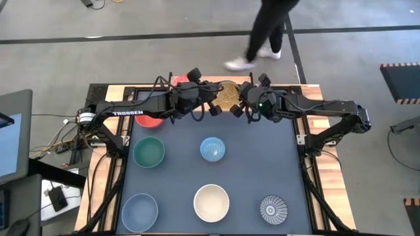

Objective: Place and stack bowls onto a shelf
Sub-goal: Stack the yellow patterned bowl on the top of the red patterned bowl on the shelf

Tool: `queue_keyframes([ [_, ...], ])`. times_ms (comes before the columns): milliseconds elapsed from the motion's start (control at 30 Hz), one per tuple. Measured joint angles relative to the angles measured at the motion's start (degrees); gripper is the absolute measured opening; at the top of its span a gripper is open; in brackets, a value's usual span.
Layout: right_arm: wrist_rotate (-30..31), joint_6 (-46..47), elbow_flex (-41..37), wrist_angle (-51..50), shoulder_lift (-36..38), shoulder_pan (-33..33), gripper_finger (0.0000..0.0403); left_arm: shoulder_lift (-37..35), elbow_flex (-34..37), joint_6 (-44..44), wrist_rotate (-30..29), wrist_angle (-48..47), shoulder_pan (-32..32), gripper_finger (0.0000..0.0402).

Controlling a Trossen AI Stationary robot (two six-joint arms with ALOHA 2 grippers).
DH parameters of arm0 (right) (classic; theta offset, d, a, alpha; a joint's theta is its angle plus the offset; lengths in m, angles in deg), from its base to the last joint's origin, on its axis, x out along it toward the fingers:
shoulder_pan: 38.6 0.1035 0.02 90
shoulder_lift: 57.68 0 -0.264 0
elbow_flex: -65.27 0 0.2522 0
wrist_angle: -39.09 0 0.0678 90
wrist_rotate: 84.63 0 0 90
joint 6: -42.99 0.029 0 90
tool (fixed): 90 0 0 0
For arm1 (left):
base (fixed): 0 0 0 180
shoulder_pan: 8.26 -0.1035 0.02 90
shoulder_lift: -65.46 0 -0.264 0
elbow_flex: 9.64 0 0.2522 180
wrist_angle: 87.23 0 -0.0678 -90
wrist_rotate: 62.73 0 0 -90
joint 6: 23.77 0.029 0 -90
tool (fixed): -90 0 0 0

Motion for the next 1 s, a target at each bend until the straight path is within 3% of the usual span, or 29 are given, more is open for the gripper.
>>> queue_keyframes([
  [167, -0.5, -4.2, 1.6, -0.3, 0.0, 0.0, 0.0073, 0.0, 0.0, 0.0, -1.5, 0.3, 0.0, 0.0002],
  [367, -7.5, -1.6, 4.9, -1.2, 0.0, 0.0, 0.0076, -0.5, 0.1, -2.2, -3.5, -2.0, -1.1, 0.0],
  [667, -9.0, 5.4, 10.9, -3.7, 0.0, 0.0, 0.0077, -3.3, -4.4, -10.5, -4.3, -16.1, -6.8, 0.0001],
  [1000, -9.0, 14.4, 11.1, -11.9, -0.2, -1.0, 0.0078, -3.4, -11.7, -22.2, 11.5, -38.1, -20.9, 0.0],
])
